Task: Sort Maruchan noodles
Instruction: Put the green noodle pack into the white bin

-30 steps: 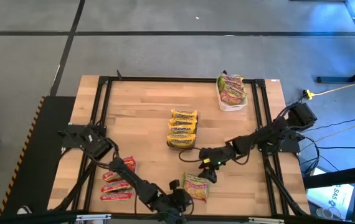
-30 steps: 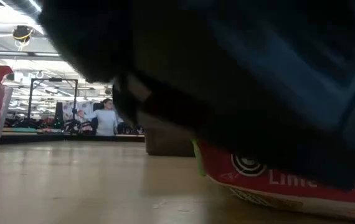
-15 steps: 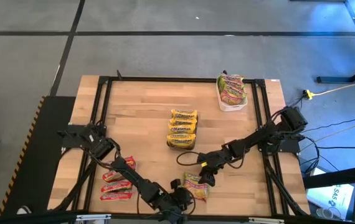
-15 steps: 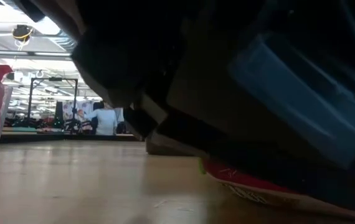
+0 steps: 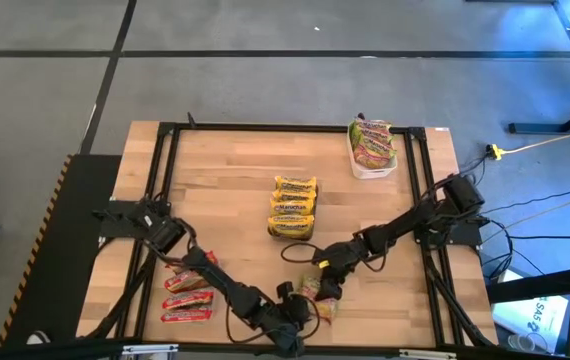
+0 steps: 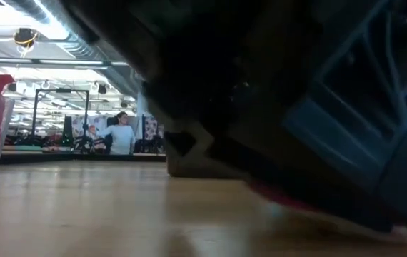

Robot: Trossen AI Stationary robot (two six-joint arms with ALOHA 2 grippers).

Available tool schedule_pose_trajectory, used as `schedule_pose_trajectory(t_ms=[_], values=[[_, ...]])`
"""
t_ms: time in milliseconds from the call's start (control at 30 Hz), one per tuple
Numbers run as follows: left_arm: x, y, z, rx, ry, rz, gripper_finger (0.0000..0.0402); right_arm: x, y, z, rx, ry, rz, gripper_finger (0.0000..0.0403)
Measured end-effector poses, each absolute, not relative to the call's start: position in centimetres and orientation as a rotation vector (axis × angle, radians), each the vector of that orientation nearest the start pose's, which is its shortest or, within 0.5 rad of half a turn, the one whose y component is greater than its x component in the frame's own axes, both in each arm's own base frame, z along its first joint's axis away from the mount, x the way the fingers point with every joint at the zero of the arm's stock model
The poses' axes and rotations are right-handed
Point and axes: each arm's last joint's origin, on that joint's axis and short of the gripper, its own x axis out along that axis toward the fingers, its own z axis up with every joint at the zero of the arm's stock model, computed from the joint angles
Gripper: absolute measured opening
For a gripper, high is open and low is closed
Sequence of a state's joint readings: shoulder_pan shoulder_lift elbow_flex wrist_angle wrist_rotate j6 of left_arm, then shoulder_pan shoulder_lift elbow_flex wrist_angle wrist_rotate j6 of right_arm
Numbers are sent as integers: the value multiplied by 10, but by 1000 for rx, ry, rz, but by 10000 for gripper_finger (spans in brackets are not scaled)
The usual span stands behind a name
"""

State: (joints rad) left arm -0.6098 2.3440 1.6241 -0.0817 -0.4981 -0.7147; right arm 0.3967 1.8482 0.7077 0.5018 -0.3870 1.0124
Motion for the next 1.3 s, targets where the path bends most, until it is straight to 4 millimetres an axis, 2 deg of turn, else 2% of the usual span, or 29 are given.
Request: schedule_pose_trajectory(t_ms=[200,367,500,667,733,900,1033,1167,1300], values=[[416,-262,107,-226,670,172,71,300,141,110,943,955,461,273],[417,-262,107,-231,667,173,71,304,142,113,938,938,450,246],[417,-262,107,-236,667,172,71,303,141,112,922,951,434,197],[413,-267,111,-225,674,143,71,302,141,115,882,947,448,111],[409,-270,117,-218,678,136,71,301,140,122,859,933,464,96],[391,-284,142,-195,696,96,71,290,135,142,799,954,450,96],[375,-294,154,-155,732,64,71,275,127,166,736,974,381,106],[367,-300,154,-153,739,35,71,254,115,194,644,948,315,108],[369,-296,146,-201,720,-8,71,232,96,224,523,928,208,98]])
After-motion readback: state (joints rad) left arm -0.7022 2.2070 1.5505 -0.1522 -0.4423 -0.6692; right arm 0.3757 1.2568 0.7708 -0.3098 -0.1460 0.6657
